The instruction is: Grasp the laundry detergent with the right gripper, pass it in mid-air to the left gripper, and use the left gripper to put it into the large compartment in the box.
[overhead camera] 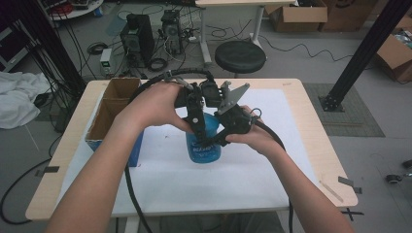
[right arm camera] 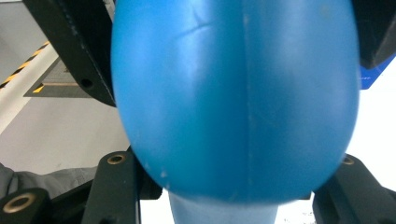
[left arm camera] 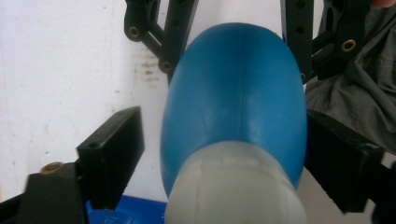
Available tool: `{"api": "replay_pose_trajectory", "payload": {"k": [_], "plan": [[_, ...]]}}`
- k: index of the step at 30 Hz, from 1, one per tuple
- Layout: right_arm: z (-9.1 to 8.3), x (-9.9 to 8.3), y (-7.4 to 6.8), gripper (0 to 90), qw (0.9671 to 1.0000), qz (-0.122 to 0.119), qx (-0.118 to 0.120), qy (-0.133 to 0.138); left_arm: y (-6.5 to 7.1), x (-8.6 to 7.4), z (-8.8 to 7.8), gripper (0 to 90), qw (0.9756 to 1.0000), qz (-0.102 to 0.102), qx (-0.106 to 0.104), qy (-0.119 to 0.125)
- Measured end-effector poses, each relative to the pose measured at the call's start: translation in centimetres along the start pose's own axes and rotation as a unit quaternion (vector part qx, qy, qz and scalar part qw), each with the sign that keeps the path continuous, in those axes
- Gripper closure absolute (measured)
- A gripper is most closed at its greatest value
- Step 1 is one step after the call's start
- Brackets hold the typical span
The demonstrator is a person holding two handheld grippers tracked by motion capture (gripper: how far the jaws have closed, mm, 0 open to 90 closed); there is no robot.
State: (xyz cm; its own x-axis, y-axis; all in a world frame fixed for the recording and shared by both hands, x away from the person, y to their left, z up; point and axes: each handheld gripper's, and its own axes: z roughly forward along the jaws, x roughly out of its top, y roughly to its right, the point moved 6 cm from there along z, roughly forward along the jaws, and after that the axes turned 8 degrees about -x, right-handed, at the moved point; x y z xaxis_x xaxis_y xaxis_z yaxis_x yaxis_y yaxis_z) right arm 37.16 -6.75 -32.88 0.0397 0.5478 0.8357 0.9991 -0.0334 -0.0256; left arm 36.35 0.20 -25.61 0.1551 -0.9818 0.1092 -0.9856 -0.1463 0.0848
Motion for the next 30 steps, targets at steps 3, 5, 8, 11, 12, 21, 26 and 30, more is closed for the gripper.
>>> {"api": "replay_pose_trajectory", "payload": {"k": [3,5,8,11,12,21,26,30], "plan": [[0.02,-0.01,-0.05,45.1,1.0,0.001,0.0,-0.001,-0.03,0.02,0.03,19.2,1.0,0.0,0.001,-0.001],[0.03,-0.01,-0.09,45.1,1.0,0.001,0.0,-0.001,-0.03,0.02,0.03,20.0,1.0,0.0,0.0,0.0],[0.03,0.0,-0.04,45.1,1.0,0.0,-0.001,0.0,0.01,0.0,-0.04,21.8,1.0,0.001,-0.003,0.001],[0.04,-0.02,0.02,45.1,1.0,0.0,-0.001,-0.001,0.07,0.02,-0.04,23.1,1.0,0.003,-0.002,0.002],[0.04,-0.03,0.04,45.1,1.0,-0.001,-0.002,-0.001,0.09,0.03,-0.04,23.5,1.0,0.003,-0.002,0.002],[0.05,-0.02,-0.05,45.1,1.0,0.0,-0.002,-0.003,0.15,0.07,-0.04,27.9,1.0,0.005,-0.005,0.002],[0.06,-0.05,-0.03,45.1,1.0,-0.001,-0.003,-0.003,0.2,0.11,-0.08,30.2,1.0,0.007,-0.004,-0.001],[-0.01,-0.09,-0.01,45.1,1.0,0.0,-0.002,-0.001,0.15,0.05,0.0,31.6,1.0,0.004,-0.003,-0.004]]}}
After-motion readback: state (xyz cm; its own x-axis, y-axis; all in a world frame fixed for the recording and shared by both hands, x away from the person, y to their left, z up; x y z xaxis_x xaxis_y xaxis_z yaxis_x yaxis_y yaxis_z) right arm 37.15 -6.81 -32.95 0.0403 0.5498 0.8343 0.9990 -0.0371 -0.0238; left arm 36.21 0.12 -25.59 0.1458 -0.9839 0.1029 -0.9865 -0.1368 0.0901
